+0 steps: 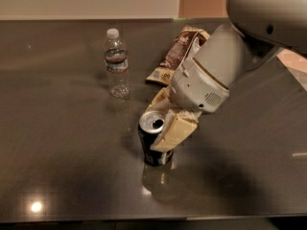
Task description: Move pepsi can near water bottle
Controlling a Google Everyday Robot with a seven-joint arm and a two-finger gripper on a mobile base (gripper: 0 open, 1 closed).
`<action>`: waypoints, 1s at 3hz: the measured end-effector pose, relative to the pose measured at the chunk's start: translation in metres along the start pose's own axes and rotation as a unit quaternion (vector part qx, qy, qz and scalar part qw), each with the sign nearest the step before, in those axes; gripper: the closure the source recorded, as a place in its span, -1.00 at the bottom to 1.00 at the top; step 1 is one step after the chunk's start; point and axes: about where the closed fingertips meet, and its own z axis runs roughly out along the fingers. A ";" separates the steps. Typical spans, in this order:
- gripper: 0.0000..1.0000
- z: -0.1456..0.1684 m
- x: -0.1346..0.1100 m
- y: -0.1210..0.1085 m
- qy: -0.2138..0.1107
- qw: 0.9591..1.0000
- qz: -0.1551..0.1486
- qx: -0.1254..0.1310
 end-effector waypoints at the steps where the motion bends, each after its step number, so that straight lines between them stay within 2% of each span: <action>1: 1.00 -0.011 0.006 -0.042 -0.009 0.999 0.027 0.018; 2: 1.00 -0.022 0.005 -0.078 -0.028 0.998 0.043 0.037; 3: 1.00 -0.028 0.005 -0.111 -0.046 0.996 0.059 0.045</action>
Offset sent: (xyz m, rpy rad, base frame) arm 0.1304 0.0013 0.0208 0.1022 0.0126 -0.1835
